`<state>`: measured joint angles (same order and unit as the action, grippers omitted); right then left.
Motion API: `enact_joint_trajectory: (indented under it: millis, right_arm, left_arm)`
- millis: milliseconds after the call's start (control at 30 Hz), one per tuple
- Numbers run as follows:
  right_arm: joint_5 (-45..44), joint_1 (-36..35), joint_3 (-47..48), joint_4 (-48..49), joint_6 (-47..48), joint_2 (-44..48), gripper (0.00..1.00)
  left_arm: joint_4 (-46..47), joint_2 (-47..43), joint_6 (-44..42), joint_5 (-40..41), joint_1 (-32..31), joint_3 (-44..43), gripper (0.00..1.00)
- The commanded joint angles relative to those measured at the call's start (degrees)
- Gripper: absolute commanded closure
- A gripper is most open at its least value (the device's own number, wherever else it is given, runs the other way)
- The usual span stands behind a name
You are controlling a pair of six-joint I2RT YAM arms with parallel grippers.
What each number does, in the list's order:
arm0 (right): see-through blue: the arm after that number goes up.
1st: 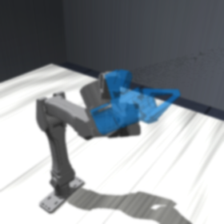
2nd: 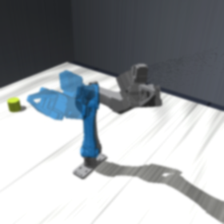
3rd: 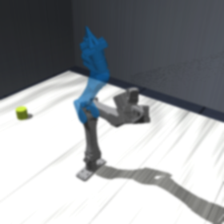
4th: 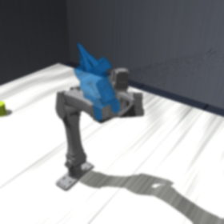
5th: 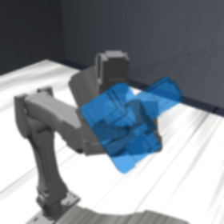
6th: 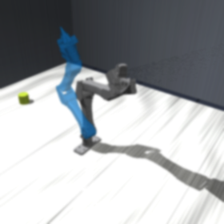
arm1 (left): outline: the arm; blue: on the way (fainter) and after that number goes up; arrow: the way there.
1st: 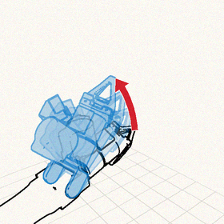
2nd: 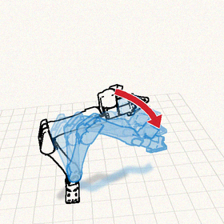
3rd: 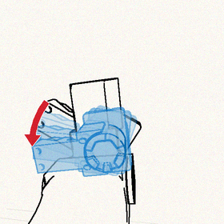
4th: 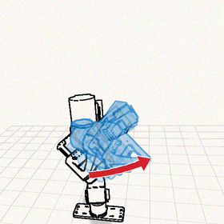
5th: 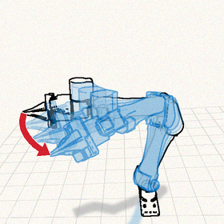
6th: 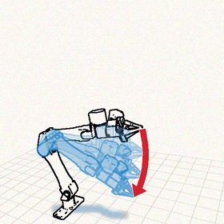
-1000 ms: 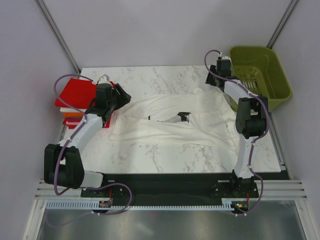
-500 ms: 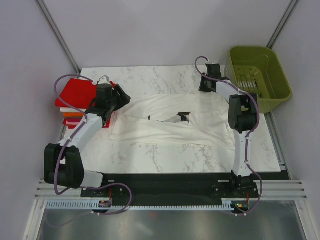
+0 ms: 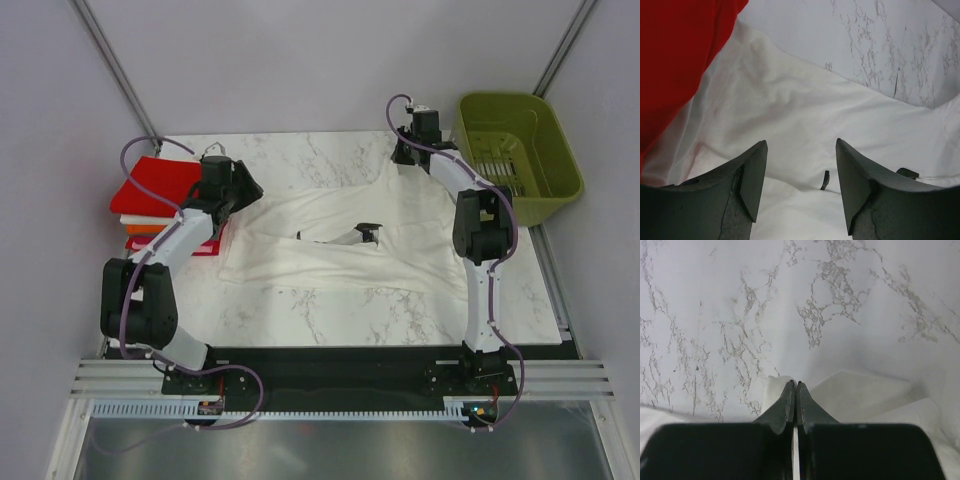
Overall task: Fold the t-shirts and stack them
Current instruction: Fold the tshirt
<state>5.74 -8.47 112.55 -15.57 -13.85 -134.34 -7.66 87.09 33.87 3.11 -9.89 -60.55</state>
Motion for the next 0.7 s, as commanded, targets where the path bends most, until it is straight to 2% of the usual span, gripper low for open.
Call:
enact_joint_trajectory:
  millis: [0,33,67,100,133,233,467,667]
  right_arm:
    - [2.17,-2.07,1.45,4.23,3.29,1.71,0.97]
    - [2.09,-3.03,1.27,4.41,4.0,1.8,0.92]
    - [1.13,-3.22,1.09,4.76,5.05,1.98,0.79]
    - [0.16,-3.57,0.74,4.76,5.23,2.07,0.54]
    - [-1.07,-3.75,0.56,4.85,5.23,2.16,0.5]
    - [-3.79,-3.49,-0.75,5.03,4.88,3.12,0.45]
    - [-7.93,0.2,-1.55,3.8,-0.47,3.48,0.45]
    - [-11.27,1.7,3.97,0.28,-0.48,-1.6,0.44]
  left_arm:
    - [-0.43,2.73,-2.4,1.81,-0.31,-4.04,0.36]
    - [-0.43,3.17,-2.49,1.72,-0.31,-4.92,0.36]
    - [-0.43,4.04,-2.49,1.72,-0.39,-5.27,0.36]
    - [-0.43,4.49,-2.58,1.72,-0.39,-5.71,0.36]
    - [-0.51,4.84,-2.67,1.81,-0.39,-6.5,0.36]
    - [-1.21,5.99,-3.28,2.16,-0.39,-7.82,0.36]
    - [-3.94,9.59,-3.9,2.86,-0.39,-11.6,0.36]
    - [-4.91,11.35,-4.34,3.39,-0.39,-13.62,0.36]
